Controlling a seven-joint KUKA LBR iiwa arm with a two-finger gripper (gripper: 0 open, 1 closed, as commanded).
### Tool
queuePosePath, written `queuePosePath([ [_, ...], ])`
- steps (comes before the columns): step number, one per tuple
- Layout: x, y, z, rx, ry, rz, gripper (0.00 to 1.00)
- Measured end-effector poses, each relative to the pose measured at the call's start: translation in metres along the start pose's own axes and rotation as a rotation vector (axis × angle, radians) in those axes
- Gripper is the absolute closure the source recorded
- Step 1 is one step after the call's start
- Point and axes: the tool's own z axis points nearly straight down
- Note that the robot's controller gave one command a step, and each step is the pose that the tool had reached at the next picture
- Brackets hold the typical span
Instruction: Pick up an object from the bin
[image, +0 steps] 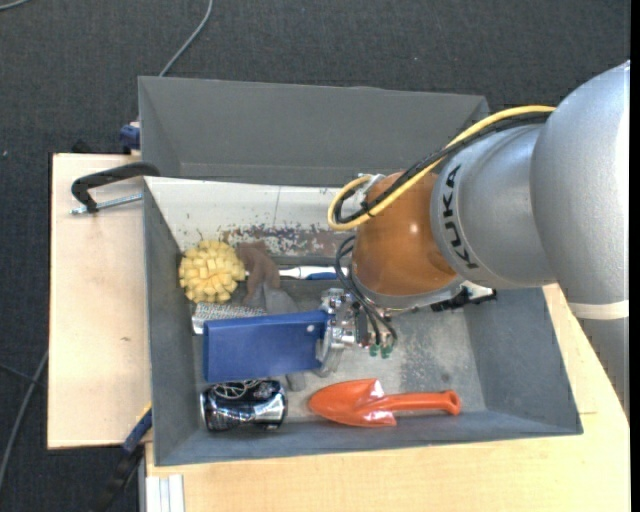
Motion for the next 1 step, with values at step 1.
queuePosePath([
  [1, 0.0, 0.0, 0.0, 0.0, 0.0, 0.0, 1.0],
])
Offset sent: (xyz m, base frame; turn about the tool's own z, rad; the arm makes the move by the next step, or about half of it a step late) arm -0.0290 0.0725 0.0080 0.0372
